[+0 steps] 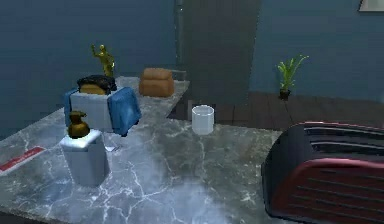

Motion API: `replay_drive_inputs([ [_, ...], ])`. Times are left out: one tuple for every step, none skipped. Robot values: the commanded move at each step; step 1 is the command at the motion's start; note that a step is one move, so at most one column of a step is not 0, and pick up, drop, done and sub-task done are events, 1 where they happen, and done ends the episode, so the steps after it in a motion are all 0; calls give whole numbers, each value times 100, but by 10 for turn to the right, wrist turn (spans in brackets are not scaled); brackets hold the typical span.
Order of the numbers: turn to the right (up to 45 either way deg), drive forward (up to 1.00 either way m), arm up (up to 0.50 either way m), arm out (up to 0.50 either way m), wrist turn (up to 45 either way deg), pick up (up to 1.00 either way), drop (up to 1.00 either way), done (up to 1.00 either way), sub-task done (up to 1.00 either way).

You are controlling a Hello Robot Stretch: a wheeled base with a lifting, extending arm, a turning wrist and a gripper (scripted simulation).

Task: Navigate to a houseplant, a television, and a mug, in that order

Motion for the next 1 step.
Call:
replay_drive_inputs([
  [0, 0, 0, 0, 0, 0, 0, 100, 0],
])
